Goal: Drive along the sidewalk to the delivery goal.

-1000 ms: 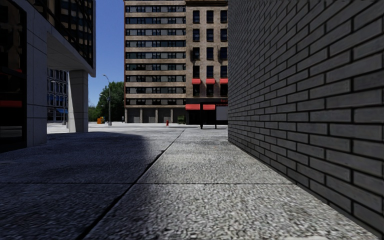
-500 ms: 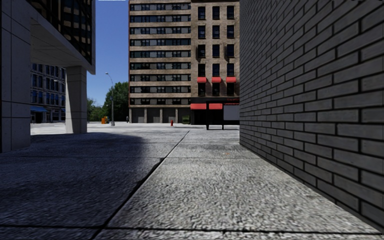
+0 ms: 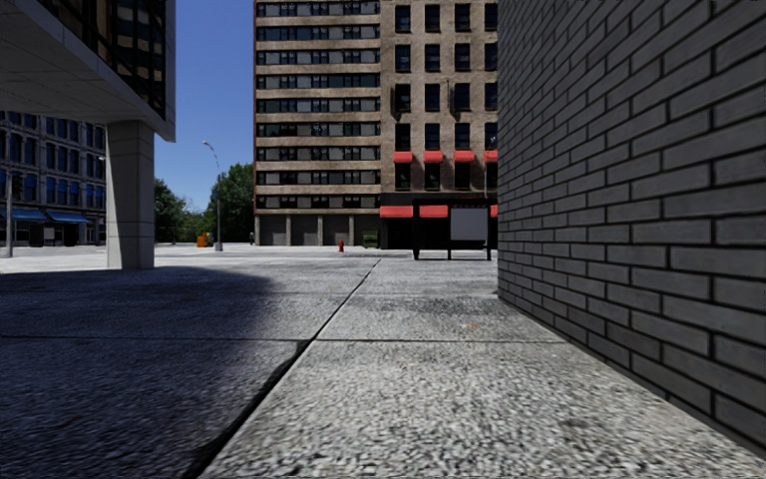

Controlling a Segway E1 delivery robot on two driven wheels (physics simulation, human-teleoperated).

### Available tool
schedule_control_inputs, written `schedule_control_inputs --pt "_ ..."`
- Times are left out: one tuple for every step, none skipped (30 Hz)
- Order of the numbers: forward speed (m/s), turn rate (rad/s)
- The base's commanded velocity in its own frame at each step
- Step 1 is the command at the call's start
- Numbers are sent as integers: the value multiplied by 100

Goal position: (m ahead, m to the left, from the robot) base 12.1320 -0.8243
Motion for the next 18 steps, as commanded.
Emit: schedule_control_inputs --pt "200 0" --pt "200 0" --pt "200 -36" --pt "200 -120" --pt "200 -120" --pt "200 -113" --pt "200 -9" --pt "200 -2" --pt "200 0" --pt "200 0" --pt "200 0" --pt "200 0" --pt "200 0" --pt "200 0" --pt "200 0" --pt "200 0" --pt "200 0" --pt "200 0"
